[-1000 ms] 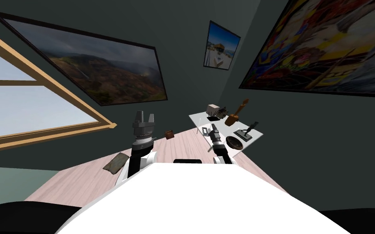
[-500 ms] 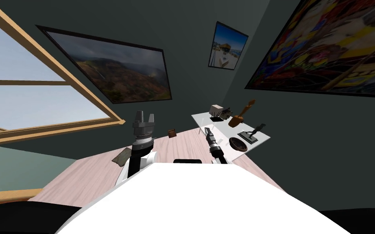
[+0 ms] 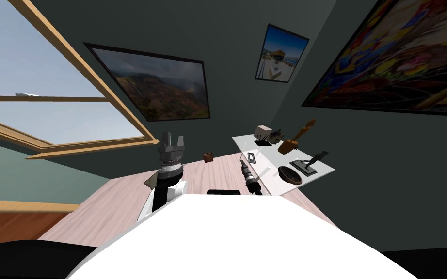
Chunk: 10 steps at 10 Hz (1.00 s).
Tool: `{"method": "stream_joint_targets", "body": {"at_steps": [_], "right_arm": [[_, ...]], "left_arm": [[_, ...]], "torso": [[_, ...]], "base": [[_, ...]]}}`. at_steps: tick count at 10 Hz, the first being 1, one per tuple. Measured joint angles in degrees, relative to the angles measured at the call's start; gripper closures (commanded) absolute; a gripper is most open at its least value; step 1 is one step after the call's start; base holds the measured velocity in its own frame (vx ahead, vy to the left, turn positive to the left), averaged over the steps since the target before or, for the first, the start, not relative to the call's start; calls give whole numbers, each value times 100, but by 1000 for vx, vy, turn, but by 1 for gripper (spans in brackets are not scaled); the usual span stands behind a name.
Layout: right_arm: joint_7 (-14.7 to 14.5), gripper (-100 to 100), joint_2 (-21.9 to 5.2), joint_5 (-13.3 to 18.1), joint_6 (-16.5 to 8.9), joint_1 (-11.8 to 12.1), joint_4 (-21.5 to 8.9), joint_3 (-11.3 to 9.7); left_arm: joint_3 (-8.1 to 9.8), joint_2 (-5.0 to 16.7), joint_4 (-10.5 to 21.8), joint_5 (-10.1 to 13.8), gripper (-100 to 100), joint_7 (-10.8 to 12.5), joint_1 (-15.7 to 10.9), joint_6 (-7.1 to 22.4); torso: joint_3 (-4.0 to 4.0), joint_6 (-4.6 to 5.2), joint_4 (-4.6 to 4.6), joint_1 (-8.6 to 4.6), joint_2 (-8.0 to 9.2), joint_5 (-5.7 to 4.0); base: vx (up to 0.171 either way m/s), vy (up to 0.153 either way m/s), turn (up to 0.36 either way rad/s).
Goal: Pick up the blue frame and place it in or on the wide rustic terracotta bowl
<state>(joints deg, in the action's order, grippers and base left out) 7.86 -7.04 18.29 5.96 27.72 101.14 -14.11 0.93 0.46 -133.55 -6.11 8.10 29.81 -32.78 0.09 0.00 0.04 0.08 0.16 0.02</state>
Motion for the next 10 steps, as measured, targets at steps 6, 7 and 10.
{"method": "stream_joint_targets", "body": {"at_steps": [6, 7, 10], "right_arm": [[61, -100, -102, 475, -721, -133, -609, -319], [81, -100, -161, 536, -910, -150, -646, -398], [114, -100, -211, 801, -1292, -212, -1013, -582]], "left_arm": [[0, 0, 0, 0, 0, 0, 0, 0], [1, 0, 0, 0, 0, 0, 1, 0], [1, 0, 0, 0, 0, 0, 1, 0]], "torso": [[-4, 1, -1, -5, -8, -1], [-4, 3, -1, -7, -8, 0], [-5, 4, -1, -12, -10, -1]], "base": [[-13, 14, 86], [-13, 16, 199], [-7, 8, 83]]}}
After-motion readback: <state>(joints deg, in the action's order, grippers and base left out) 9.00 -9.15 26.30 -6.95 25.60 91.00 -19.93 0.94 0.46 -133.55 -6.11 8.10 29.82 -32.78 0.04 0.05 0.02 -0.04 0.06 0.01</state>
